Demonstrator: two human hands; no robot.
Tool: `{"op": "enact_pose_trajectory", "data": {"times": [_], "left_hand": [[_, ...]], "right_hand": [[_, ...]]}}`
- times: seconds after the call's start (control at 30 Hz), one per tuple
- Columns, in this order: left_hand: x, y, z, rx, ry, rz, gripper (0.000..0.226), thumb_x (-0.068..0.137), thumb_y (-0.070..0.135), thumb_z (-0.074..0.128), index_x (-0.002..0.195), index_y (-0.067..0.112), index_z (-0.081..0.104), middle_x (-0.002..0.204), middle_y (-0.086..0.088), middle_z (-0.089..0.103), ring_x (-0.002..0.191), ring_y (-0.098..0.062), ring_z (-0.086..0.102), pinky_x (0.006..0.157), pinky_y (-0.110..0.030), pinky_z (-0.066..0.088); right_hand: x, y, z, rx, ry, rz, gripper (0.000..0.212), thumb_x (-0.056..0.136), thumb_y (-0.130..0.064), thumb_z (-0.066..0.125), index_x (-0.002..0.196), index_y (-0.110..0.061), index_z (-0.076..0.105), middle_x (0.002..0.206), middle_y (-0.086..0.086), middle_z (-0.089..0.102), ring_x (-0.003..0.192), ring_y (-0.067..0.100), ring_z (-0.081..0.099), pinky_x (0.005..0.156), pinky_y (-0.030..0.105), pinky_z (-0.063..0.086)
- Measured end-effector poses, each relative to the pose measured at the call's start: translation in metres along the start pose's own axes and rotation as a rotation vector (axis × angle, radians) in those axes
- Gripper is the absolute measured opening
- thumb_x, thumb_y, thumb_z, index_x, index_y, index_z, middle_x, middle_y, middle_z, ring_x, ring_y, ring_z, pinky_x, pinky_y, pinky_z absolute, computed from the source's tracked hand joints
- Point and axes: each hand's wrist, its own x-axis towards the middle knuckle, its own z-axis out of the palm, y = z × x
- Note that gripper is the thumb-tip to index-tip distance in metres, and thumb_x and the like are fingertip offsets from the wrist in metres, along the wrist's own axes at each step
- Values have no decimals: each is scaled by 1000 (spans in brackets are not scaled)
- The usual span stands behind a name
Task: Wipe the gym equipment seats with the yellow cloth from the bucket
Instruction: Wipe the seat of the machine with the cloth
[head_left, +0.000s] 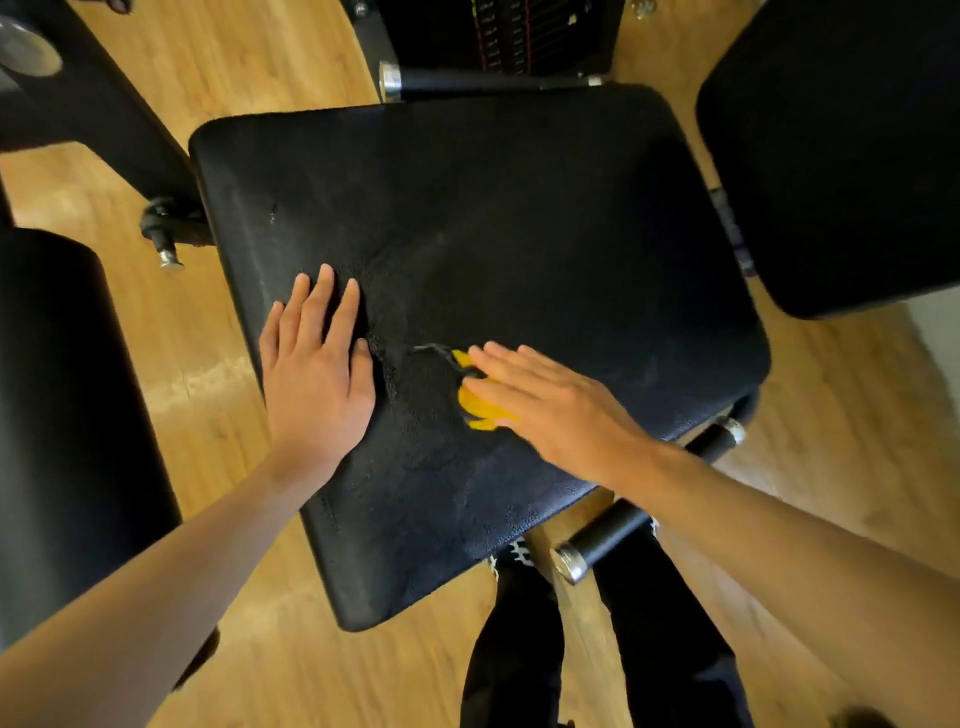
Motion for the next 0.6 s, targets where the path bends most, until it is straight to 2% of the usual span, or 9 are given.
{"op": "enact_pose_trajectory", "data": {"times": [0.07,0.13,0.2,0.27,0.3,0.4,0.47,0.57,0.6], "left_hand": [[1,2,1,0,3,-2,54,103,28,37,155,14,41,165,-9,32,156,-29,21,128,-48,14],[1,2,3,5,17,-7,54,102,28,38,155,14,42,165,-9,32,155,-30,23,128,-48,14],[1,3,4,17,31,-5,55,102,27,38,154,14,43,164,-10,33,154,-31,24,127,-48,15],[0,6,4,25,37,-1,55,101,26,38,154,13,42,164,-12,34,154,-32,24,126,-49,16],[0,7,4,30,34,-2,55,101,26,38,155,12,42,164,-13,34,154,-33,24,126,-49,16],[0,7,4,55,7,-8,57,101,27,35,156,12,39,165,-14,31,155,-34,21,125,-50,15],[1,6,4,69,-14,-6,58,101,27,33,157,12,37,166,-14,29,155,-35,19,125,-51,14],[1,6,5,76,-34,-15,59,100,25,34,157,11,35,166,-15,26,155,-36,17,125,-53,12],[2,7,6,72,-27,-19,59,99,24,34,156,11,36,166,-15,27,155,-37,17,125,-53,13]], "right_hand": [[-41,59,-16,-67,79,192,54,96,-10,63,147,-15,47,159,7,37,148,19,33,123,39,26],[-78,98,-37,0,179,537,47,102,-14,56,148,-17,46,160,7,37,149,21,32,120,46,30],[-85,97,-42,78,258,873,45,105,-20,48,150,-18,43,163,7,30,151,24,26,118,50,33],[-68,62,-35,67,325,1039,48,105,-23,44,153,-17,38,164,9,25,151,30,25,115,51,36],[-58,37,-27,75,344,995,49,105,-23,44,153,-16,38,164,10,25,150,30,26,115,49,36],[-43,-41,12,76,297,618,53,97,-18,60,147,-13,46,159,11,34,148,26,32,121,42,28],[-45,-71,27,98,157,375,56,91,-16,64,145,-15,48,160,8,35,149,23,31,124,38,21],[-62,-42,18,142,17,18,55,92,-8,36,145,-15,50,160,7,36,149,20,31,125,35,18],[-72,-20,11,108,18,-28,56,92,-8,34,145,-14,50,160,7,36,149,19,31,124,36,20]]}}
